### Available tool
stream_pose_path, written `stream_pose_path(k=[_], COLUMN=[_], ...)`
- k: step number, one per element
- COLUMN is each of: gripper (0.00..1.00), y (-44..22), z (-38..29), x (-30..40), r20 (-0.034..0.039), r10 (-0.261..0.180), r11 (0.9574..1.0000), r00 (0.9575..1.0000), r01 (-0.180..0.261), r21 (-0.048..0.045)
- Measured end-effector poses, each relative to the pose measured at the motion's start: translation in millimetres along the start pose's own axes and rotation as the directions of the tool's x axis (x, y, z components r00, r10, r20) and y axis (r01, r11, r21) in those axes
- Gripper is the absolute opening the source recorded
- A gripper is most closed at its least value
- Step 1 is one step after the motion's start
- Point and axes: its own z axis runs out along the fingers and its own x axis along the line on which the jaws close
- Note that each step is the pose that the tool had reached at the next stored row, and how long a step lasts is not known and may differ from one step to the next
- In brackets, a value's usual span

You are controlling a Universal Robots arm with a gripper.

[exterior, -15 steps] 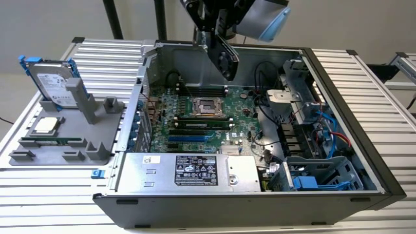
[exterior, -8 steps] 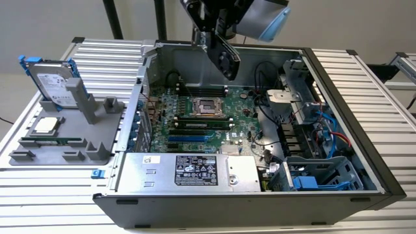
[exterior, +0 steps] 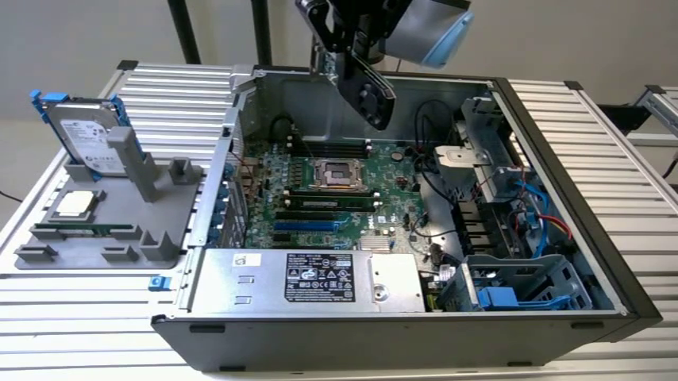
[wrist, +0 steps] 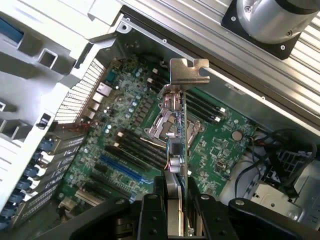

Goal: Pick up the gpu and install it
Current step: 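Insert the gpu into the slot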

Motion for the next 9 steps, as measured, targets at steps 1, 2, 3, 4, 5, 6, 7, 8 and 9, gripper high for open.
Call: stream_pose_path(k=[1, 2, 3, 4, 5, 6, 7, 8, 9], gripper=[0.00, 0.00, 0.00, 0.00, 0.00, 0.00, 0.00, 0.00, 0.00], y=[-0.2, -0.4, -0.7, -0.9, -1.1, -1.3, -1.5, -1.7, -1.9], z=[0.0, 0.0, 0.0, 0.0, 0.0, 0.0, 0.0, 0.0, 0.1], x=[-0.4, -0.7, -1.2, -1.6, -2.0, -2.4, -2.8, -3.2, -3.6], r20=[-0.0002, -0.0004, -0.0006, -0.0008, -0.0010, -0.0011, -0.0013, -0.0015, -0.0017], r10=[-0.004, -0.008, -0.012, -0.017, -0.021, -0.025, -0.030, -0.034, -0.038], r11=[1.0000, 1.0000, 0.9999, 0.9999, 0.9998, 0.9997, 0.9996, 0.9994, 0.9993], r00=[1.0000, 1.0000, 0.9999, 0.9999, 0.9998, 0.9997, 0.9996, 0.9994, 0.9993], r01=[0.004, 0.008, 0.012, 0.017, 0.021, 0.025, 0.030, 0.034, 0.038], r21=[-0.0002, -0.0003, -0.0005, -0.0006, -0.0008, -0.0010, -0.0011, -0.0013, -0.0015])
